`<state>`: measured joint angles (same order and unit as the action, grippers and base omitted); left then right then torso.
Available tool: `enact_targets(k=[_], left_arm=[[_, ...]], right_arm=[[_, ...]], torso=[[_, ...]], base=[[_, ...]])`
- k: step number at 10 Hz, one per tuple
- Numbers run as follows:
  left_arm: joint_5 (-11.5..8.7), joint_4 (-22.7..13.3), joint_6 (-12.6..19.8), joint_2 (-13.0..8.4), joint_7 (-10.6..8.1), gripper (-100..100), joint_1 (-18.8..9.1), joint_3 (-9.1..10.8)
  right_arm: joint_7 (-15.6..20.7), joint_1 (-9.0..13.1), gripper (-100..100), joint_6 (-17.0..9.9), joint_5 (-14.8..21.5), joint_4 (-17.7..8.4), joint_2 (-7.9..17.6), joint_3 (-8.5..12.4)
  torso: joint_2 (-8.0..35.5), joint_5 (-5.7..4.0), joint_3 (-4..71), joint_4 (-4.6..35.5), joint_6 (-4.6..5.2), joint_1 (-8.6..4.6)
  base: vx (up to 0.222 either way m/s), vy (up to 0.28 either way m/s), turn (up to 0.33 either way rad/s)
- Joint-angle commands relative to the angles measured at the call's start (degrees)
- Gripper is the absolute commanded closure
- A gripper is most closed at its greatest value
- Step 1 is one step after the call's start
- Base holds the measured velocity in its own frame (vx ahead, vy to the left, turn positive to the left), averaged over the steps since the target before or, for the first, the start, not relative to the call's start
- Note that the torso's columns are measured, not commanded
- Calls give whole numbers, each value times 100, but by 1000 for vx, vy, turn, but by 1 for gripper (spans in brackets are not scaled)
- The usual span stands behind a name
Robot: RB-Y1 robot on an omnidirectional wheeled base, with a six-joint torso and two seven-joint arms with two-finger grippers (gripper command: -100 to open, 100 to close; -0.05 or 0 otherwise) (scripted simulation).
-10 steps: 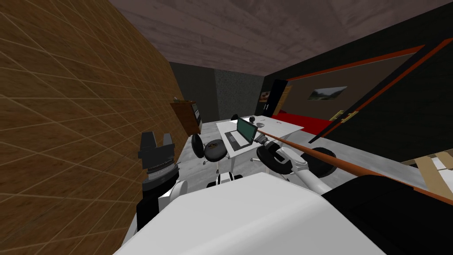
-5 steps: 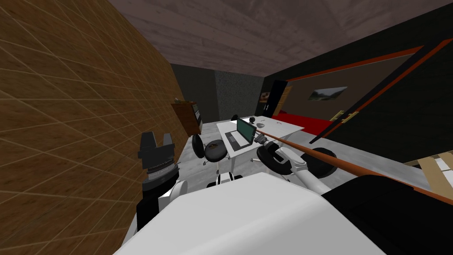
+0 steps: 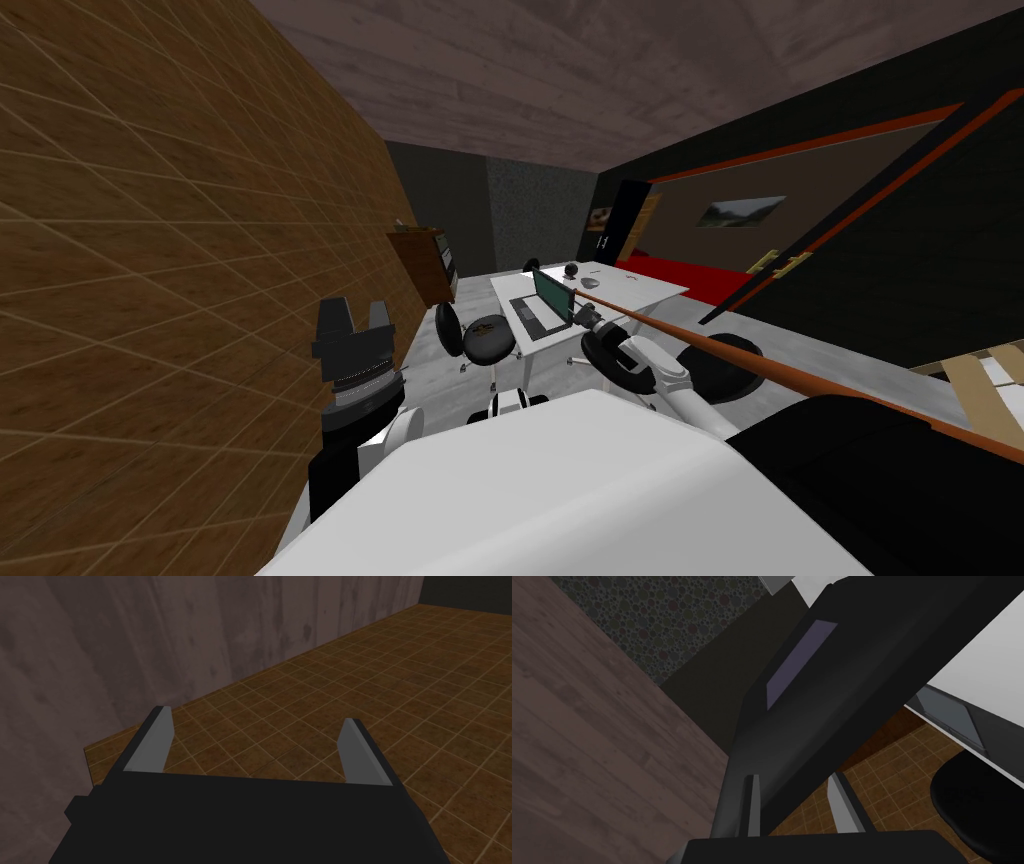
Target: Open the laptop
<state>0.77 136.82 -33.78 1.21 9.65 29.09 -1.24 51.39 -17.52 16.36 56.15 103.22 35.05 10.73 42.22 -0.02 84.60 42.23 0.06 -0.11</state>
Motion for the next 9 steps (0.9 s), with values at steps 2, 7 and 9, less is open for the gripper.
enact_targets(k=[2,7,9], left_arm=[[0,0,0,0,0,0,0,0],[0,0,0,0,0,0,-1,0],[0,0,0,0,0,0,0,0]], right_arm=[[597,-80,100,-128,445,215,-214,-73],[1138,-58,100,-266,828,245,-530,-251],[1370,-42,100,-334,993,260,-669,-329]], torso=[[3,4,0,5,-4,9],[9,0,-5,5,-9,4],[12,6,-5,10,0,9]], base=[[-3,22,-3],[-14,-7,22],[-18,-27,24]])
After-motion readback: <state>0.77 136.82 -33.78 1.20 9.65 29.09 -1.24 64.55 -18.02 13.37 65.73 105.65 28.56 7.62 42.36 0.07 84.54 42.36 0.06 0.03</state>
